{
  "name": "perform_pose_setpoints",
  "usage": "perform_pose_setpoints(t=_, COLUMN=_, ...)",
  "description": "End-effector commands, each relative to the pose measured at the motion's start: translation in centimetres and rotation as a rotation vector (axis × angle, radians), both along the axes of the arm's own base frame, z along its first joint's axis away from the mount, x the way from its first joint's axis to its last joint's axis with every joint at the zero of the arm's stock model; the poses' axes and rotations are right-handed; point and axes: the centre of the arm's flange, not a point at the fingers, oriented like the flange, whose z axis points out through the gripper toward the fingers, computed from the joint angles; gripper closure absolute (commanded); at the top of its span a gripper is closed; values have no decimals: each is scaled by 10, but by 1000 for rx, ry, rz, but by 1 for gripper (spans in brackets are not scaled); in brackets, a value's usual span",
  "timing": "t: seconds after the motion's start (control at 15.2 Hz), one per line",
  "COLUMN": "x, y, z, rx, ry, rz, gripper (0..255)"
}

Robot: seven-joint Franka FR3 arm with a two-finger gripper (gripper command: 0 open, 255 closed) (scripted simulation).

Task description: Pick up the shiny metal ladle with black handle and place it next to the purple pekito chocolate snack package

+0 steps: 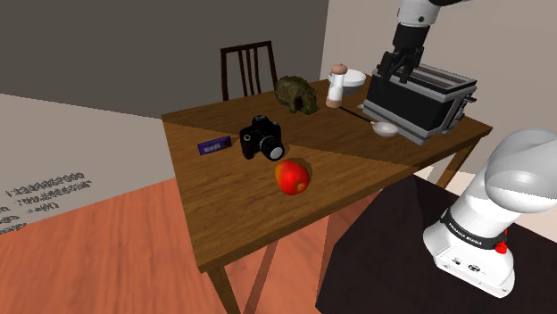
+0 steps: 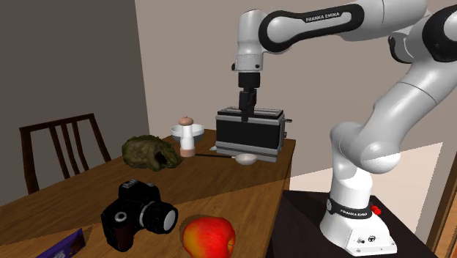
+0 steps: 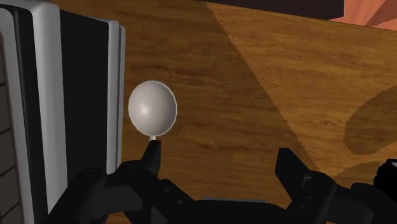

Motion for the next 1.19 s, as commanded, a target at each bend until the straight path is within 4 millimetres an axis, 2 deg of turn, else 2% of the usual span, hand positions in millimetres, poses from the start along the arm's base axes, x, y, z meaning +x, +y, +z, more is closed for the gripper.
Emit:
perform_pose_setpoints(t=0.0, x=7, y=-14, z=-20, rx=7, ry=-17, rz=-8, gripper=0)
perform_pose_setpoints(t=0.99, x=82, y=-126, z=-164, rx=66, ry=-120, rz=-69, gripper=0)
perform_pose_setpoints(t=1.12, x=87, y=-130, z=-176, rx=69, ry=-125, rz=-72, gripper=0)
